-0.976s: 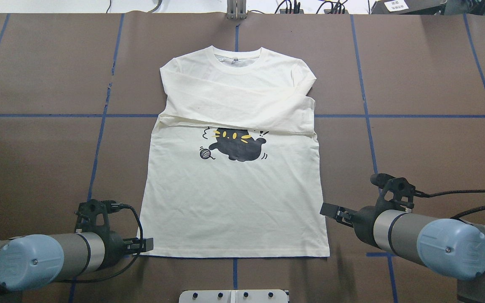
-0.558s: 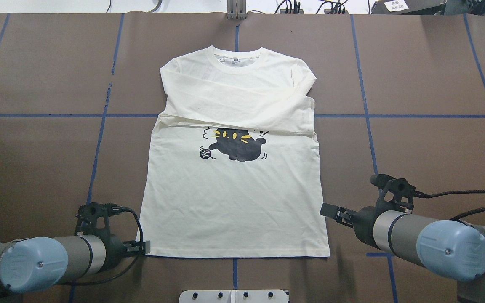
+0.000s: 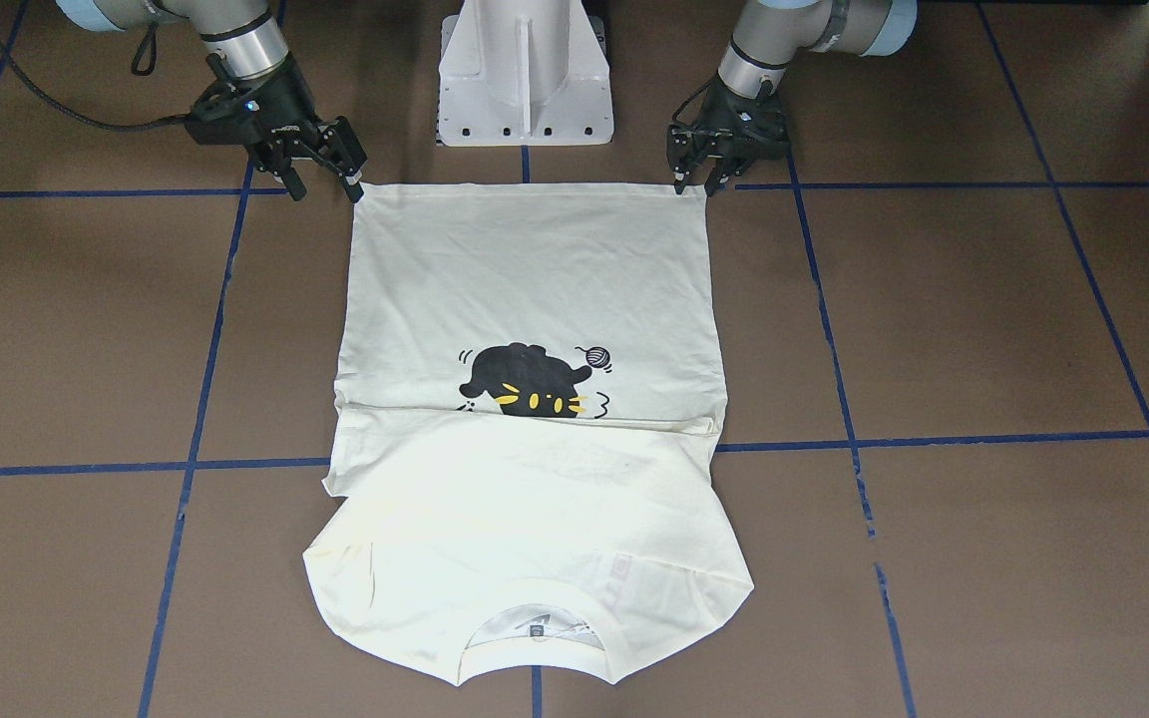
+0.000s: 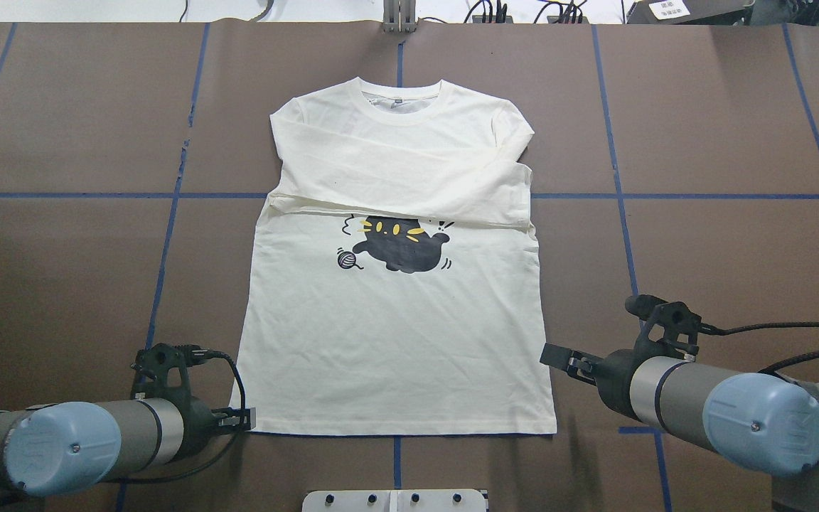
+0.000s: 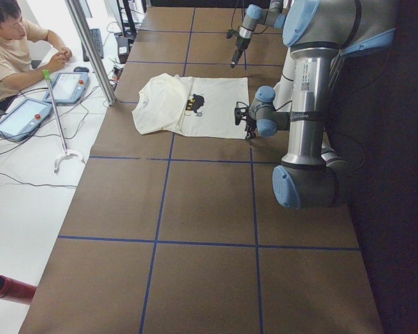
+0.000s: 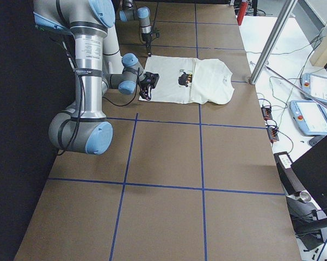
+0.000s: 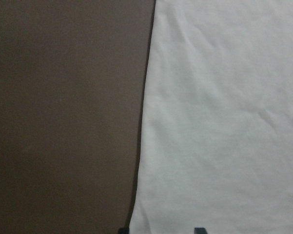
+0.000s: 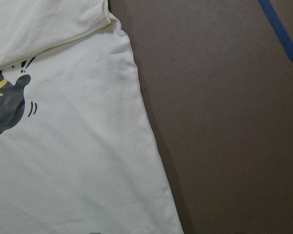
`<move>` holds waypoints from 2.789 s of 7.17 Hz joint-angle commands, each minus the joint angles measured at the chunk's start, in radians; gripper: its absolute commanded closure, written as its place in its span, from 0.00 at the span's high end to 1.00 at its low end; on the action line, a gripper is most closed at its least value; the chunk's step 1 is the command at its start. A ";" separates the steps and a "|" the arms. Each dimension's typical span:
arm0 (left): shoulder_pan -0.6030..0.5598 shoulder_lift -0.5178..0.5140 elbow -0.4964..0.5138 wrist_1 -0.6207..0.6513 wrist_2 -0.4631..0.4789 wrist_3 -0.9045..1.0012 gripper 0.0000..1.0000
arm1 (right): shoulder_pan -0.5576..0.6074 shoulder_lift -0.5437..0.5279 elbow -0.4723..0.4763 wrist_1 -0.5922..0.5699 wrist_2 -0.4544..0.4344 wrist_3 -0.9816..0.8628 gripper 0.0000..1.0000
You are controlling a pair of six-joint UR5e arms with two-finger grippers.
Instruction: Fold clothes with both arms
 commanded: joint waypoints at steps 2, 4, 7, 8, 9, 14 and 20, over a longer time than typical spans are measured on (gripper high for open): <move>0.002 0.000 0.004 0.002 -0.002 -0.002 0.53 | -0.002 0.000 -0.001 0.000 -0.004 0.000 0.93; 0.002 0.002 0.004 0.006 -0.003 -0.002 0.53 | 0.000 0.000 -0.003 0.000 -0.004 0.000 0.93; 0.002 -0.001 0.006 0.006 -0.003 -0.002 0.53 | -0.002 0.000 -0.004 0.000 -0.004 0.000 0.94; 0.002 -0.001 0.006 0.006 -0.003 -0.002 0.53 | -0.002 0.000 -0.004 0.000 -0.004 0.000 0.94; 0.002 -0.004 0.015 0.008 -0.003 -0.002 0.53 | -0.002 0.000 -0.004 0.000 -0.005 0.000 0.94; 0.008 -0.018 0.022 0.006 -0.002 -0.002 0.00 | -0.002 0.000 -0.006 0.000 -0.005 0.000 0.94; 0.003 -0.018 0.013 0.011 0.026 0.006 0.00 | -0.064 0.005 -0.008 -0.053 -0.050 0.143 0.67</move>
